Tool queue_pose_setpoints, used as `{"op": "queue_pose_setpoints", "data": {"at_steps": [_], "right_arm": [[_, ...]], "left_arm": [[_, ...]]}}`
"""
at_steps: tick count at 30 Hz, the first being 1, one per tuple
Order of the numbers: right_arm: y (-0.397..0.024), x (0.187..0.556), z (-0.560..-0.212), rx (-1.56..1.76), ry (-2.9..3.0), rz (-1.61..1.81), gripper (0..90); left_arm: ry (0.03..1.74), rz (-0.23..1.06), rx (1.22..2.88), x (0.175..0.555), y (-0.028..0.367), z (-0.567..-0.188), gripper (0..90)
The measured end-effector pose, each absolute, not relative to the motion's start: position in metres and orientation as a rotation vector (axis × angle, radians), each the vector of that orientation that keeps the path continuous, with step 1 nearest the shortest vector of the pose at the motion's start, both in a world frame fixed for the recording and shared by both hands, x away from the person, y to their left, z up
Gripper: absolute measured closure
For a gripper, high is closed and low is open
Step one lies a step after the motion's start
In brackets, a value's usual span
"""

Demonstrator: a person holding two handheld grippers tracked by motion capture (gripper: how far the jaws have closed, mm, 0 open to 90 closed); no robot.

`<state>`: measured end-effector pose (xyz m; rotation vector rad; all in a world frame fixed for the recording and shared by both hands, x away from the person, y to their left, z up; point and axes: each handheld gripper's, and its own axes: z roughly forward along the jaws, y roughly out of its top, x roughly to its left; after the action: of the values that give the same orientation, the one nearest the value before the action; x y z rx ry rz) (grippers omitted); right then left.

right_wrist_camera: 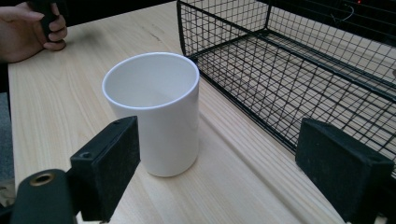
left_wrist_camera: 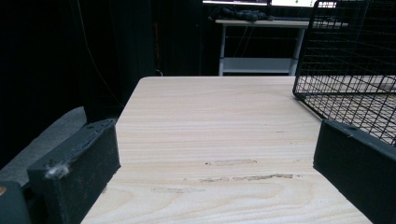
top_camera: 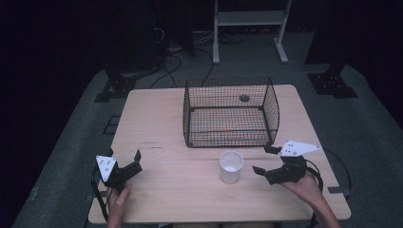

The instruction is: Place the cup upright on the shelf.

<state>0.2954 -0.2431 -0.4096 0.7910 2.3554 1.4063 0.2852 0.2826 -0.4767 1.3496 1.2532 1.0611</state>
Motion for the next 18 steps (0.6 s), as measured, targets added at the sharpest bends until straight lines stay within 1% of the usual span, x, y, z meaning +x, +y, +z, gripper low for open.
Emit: {"op": "queue_pose_setpoints", "data": {"at_steps": [8,12,18], "right_arm": [[-0.234,0.294,-0.410,0.762,2.386,1.415,12.5],[-0.225,0.293,-0.411,0.741,2.418,1.405,10.1],[-0.216,0.294,-0.411,0.713,2.439,1.400,9.2]], "left_arm": [[1.253,1.061,1.350,0.285,0.283,-0.477,0.0],[1.253,1.060,1.349,0.285,0.283,-0.477,0.0],[1.253,1.058,1.348,0.285,0.283,-0.477,0.0]]}}
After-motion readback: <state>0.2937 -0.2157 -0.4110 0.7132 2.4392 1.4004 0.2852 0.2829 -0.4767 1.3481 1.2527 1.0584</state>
